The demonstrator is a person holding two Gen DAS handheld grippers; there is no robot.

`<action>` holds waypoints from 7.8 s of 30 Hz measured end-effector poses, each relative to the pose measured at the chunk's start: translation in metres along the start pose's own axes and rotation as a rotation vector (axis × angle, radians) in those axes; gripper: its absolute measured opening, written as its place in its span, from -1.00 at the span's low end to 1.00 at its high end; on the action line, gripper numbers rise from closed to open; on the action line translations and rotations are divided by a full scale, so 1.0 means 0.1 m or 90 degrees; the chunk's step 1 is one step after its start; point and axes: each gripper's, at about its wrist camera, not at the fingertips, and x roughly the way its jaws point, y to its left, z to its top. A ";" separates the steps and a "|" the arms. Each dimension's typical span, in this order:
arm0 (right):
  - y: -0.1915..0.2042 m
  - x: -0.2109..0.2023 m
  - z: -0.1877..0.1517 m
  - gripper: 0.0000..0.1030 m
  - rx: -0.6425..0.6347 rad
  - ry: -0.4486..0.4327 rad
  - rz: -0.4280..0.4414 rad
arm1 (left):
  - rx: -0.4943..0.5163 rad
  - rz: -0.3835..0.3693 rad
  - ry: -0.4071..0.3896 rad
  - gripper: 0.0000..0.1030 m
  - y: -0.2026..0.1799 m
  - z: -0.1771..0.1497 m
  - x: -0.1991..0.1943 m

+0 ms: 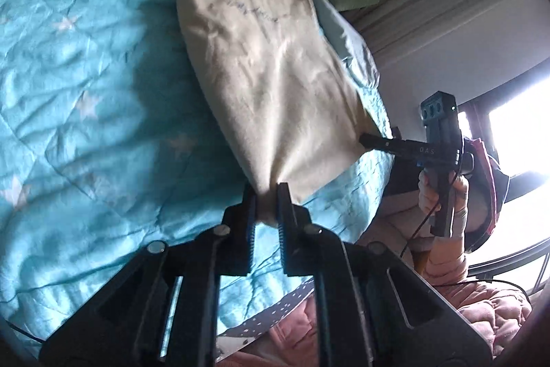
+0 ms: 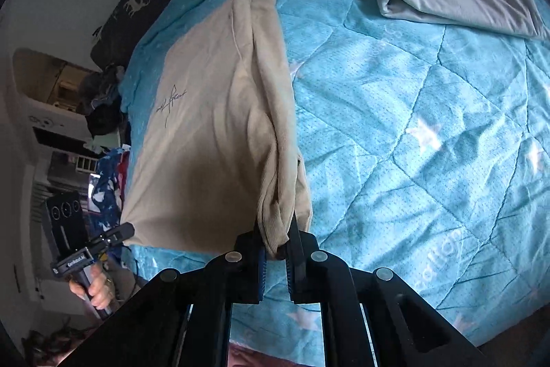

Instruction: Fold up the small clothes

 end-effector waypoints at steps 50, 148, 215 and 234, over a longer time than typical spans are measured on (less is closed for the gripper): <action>0.31 1.21 2.38 0.00 -0.048 -0.013 0.159 | -0.061 0.093 -0.064 -0.63 0.69 2.40 0.49; 0.62 -0.11 -0.38 0.35 -0.021 -0.044 -0.024 | -0.010 -0.098 -0.167 -0.36 0.16 -0.13 -1.09; -0.81 0.47 0.18 0.44 0.194 -0.007 0.316 | 0.008 0.063 0.114 0.27 0.11 1.09 0.50; 0.23 -0.48 -0.22 -0.71 -0.204 -0.191 0.191 | 0.404 0.002 -0.024 -0.65 -1.20 0.03 -0.05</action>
